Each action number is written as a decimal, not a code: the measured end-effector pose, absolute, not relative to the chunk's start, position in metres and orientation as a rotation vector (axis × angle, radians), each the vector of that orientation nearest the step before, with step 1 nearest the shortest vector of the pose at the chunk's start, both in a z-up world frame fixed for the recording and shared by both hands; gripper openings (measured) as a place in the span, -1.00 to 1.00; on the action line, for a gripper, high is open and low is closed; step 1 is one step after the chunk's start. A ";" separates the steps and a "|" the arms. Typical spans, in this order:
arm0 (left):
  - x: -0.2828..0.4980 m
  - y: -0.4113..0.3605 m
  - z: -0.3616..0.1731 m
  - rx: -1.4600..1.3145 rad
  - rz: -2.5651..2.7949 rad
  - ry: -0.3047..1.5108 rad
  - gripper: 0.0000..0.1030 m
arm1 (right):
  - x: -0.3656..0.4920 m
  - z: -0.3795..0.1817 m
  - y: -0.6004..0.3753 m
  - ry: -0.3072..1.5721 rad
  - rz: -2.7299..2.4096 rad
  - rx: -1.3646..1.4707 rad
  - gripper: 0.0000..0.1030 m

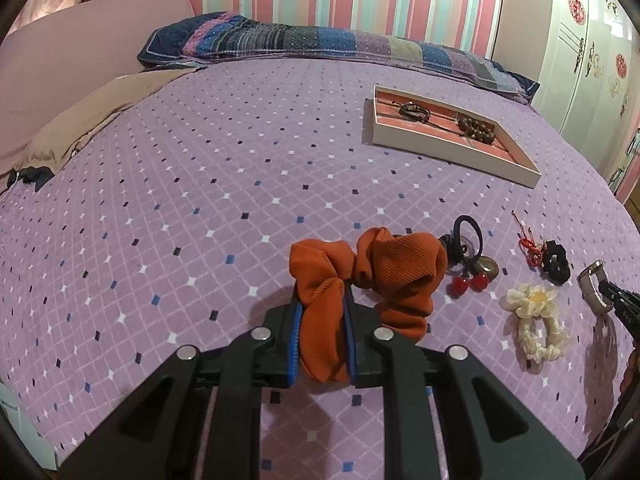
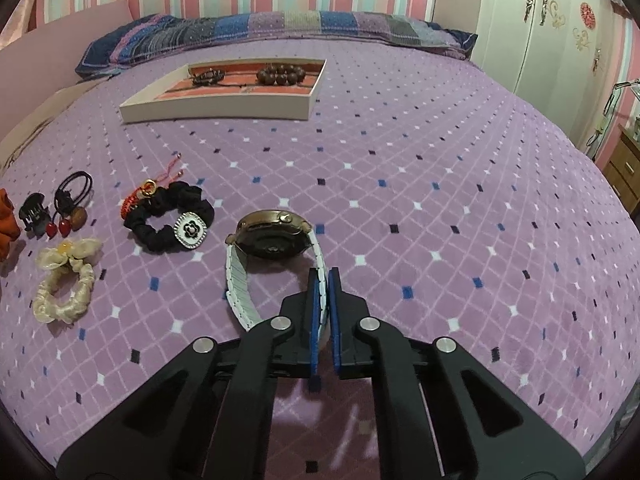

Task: Organize jewelry
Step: 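Carry the scrunchie and watch into the tray and open both tools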

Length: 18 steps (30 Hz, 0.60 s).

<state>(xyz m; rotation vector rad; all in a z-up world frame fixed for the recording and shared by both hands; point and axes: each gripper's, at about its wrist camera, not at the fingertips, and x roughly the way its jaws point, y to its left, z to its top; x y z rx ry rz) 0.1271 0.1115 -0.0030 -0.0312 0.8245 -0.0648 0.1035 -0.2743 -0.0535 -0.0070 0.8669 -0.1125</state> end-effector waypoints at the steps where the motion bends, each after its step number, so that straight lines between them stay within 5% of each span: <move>1: 0.127 0.111 -0.001 -0.034 -0.063 0.821 -0.65 | 0.105 -0.054 -0.275 0.870 -0.111 -0.006 -0.92; 18: 0.143 0.096 0.042 -0.066 -0.110 0.752 -0.66 | 0.121 -0.018 -0.256 0.766 -0.088 -0.126 -0.92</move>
